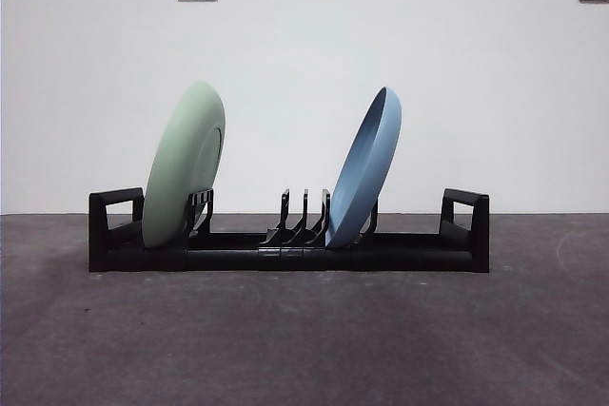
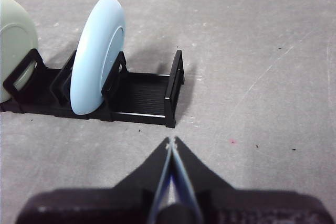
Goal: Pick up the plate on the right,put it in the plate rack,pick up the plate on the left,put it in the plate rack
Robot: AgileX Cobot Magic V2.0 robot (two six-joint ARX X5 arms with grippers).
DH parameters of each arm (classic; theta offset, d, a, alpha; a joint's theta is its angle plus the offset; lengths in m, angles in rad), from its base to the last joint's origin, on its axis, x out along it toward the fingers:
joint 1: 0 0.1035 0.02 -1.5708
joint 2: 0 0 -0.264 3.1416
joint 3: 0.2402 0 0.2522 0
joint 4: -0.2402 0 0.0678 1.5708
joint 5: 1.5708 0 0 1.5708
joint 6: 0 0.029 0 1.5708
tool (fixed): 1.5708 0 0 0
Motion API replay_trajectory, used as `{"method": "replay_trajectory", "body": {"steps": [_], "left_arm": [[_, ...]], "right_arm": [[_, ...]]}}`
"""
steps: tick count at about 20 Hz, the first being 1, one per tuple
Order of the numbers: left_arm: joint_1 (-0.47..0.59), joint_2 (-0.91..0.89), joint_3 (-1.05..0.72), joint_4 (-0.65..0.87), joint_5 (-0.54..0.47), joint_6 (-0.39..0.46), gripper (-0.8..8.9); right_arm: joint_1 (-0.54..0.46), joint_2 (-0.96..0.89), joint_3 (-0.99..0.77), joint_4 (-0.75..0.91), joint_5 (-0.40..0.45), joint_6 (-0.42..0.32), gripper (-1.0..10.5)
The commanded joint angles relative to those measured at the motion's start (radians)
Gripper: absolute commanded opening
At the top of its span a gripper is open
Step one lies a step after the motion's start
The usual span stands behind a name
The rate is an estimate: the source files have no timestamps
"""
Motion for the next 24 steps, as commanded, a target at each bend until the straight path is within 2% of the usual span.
{"method": "replay_trajectory", "body": {"steps": [1, 4, 6, 8, 10, 13, 17, 24], "left_arm": [[0.003, -0.003, -0.014, 0.003, -0.002, -0.002, -0.03], [0.003, -0.003, -0.014, 0.003, -0.002, -0.002, -0.03], [0.003, -0.003, -0.014, 0.003, -0.001, -0.002, -0.03], [0.003, -0.003, -0.014, 0.003, -0.002, -0.002, -0.03], [0.003, -0.003, -0.014, 0.003, -0.001, -0.002, -0.03], [0.003, -0.003, -0.014, 0.003, -0.002, -0.002, -0.03], [0.003, -0.003, -0.014, 0.003, -0.002, -0.002, -0.03], [0.003, -0.003, -0.014, 0.003, -0.001, -0.002, -0.03]], "right_arm": [[0.001, -0.003, -0.007, 0.003, -0.001, 0.009, 0.0], [0.001, -0.003, -0.007, -0.008, 0.0, -0.01, 0.0], [-0.007, -0.039, -0.008, -0.006, 0.001, -0.097, 0.0], [-0.018, -0.089, -0.03, 0.061, -0.02, -0.135, 0.0], [-0.049, -0.158, -0.112, 0.196, -0.082, -0.152, 0.0], [-0.154, -0.285, -0.306, 0.375, -0.212, -0.147, 0.0], [-0.214, -0.415, -0.516, 0.435, -0.217, -0.111, 0.0], [-0.215, -0.505, -0.651, 0.476, -0.21, -0.092, 0.0]]}}
